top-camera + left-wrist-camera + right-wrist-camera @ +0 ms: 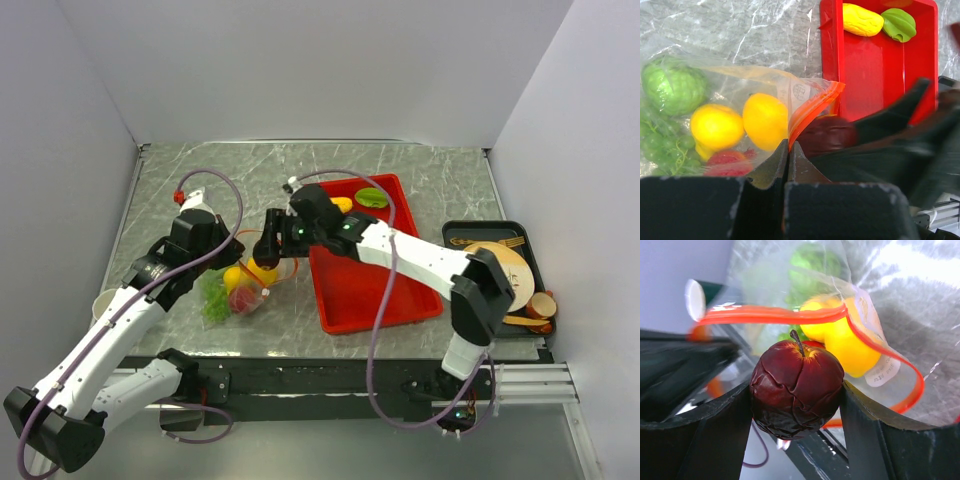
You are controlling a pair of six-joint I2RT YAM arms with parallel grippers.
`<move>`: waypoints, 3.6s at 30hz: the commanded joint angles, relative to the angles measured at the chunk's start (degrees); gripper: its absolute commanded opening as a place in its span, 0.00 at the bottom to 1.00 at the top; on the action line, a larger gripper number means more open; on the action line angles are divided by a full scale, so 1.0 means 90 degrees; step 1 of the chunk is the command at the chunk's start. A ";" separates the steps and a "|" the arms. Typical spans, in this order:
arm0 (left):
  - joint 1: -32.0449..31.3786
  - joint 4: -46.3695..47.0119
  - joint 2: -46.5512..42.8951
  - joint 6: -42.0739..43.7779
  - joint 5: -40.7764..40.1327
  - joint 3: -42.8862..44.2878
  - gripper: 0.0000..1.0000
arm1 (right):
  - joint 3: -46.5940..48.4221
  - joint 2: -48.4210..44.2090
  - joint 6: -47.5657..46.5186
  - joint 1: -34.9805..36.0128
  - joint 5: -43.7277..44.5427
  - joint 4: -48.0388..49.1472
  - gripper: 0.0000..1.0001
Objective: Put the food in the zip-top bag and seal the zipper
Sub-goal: Place the fake fruit in the zipper food storage bag, then pick up the fake fruit from the bin.
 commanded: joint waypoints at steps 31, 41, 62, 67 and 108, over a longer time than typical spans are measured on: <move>-0.0005 0.0136 -0.0161 -0.0003 -0.0070 0.0079 0.01 | -0.0857 -0.0850 0.0786 -0.2307 0.2940 -0.1433 1.00; -0.0005 0.0009 -0.0375 -0.0071 -0.0187 0.0089 0.01 | 0.0322 0.0702 0.2379 -0.2835 0.2217 -0.0738 1.00; -0.0005 -0.0137 -0.0493 -0.0042 -0.0353 0.0099 0.01 | 0.3448 0.3417 0.2594 -0.2855 0.2265 -0.1929 1.00; -0.0005 -0.0128 -0.0444 -0.0012 -0.0353 0.0099 0.01 | 0.3732 0.3633 0.2487 -0.2864 0.2324 -0.2233 0.98; -0.0005 0.0038 -0.0327 -0.0081 -0.0109 0.0001 0.01 | -0.0953 -0.0271 -0.0052 -0.1772 0.3027 -0.0358 0.45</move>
